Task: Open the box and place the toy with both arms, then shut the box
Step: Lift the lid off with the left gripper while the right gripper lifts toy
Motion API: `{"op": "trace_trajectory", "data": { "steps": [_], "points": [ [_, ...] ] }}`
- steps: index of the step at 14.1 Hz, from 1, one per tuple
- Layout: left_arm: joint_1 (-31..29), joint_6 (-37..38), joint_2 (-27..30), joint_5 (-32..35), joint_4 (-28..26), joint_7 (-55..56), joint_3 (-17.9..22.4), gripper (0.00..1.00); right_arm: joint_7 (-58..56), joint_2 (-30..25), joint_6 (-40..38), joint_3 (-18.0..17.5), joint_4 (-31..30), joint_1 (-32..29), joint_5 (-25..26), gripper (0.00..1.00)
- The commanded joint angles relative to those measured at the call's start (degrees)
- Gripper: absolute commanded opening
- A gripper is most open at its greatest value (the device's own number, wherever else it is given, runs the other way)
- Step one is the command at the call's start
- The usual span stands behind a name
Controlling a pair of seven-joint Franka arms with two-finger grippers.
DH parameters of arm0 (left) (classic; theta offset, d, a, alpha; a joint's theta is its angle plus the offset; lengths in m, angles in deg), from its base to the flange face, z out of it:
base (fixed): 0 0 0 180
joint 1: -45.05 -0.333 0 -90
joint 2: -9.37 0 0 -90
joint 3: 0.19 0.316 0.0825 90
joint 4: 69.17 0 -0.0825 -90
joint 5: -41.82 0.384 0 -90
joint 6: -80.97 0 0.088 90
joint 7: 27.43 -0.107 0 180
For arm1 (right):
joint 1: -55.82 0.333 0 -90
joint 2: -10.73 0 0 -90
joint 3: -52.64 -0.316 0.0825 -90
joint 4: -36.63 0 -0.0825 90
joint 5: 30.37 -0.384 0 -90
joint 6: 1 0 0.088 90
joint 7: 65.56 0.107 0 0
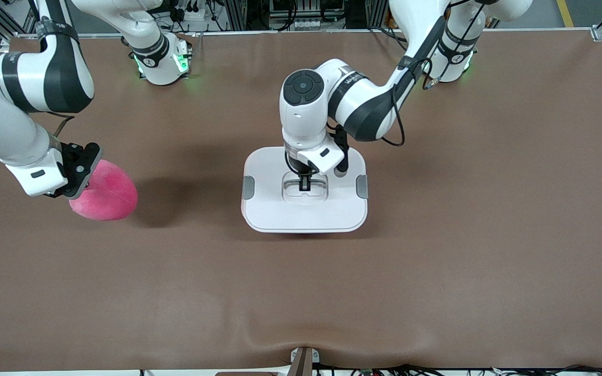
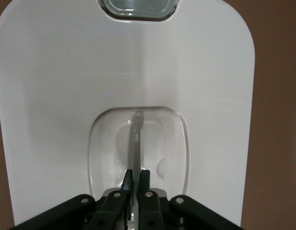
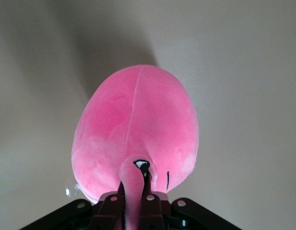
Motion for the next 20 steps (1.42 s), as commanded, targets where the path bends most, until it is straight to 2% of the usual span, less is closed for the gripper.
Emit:
{"op": "trace_trajectory", "data": {
  "steps": [1,4,6,9,13,15,17,20],
  "points": [
    [-0.3,1.5,1.8,1.3,-0.1,0.5,1.6,0.00,2.6,0.7,-4.0,-0.3,4.5,-0.4,-2.0,0.00],
    [-0.8,1.6,2.7,1.1,-0.1,-3.6,3.7,0.00,6.0,0.7,-6.6,-0.5,7.8,0.2,-2.3,0.00],
    [-3.6,1.6,3.4,1.2,-0.3,-6.6,3.7,0.00,8.7,0.7,-7.7,-0.6,8.4,1.0,-2.6,0.00],
    [-7.1,2.5,3.3,0.5,-0.7,-13.7,3.7,0.00,15.1,0.7,-8.5,-0.6,9.6,2.7,-5.7,0.00],
    [-13.2,2.9,3.5,0.3,-0.6,-20.4,3.5,0.00,29.2,1.1,-9.1,-0.6,11.8,8.7,-8.9,0.00],
    [-16.5,3.3,3.5,-1.4,-0.7,-25.6,3.4,0.00,36.5,2.0,-10.9,-0.6,14.8,12.3,-10.3,0.00],
    [-20.3,3.3,3.5,-4.7,-0.7,-32.9,3.4,0.00,43.5,3.8,-13.5,-0.6,19.3,15.3,-12.7,0.00],
    [-23.7,4.1,3.8,-5.2,-0.8,-37.0,3.4,0.00,55.7,7.7,-14.1,-0.6,23.2,18.9,-17.9,0.00]
  ]
}}
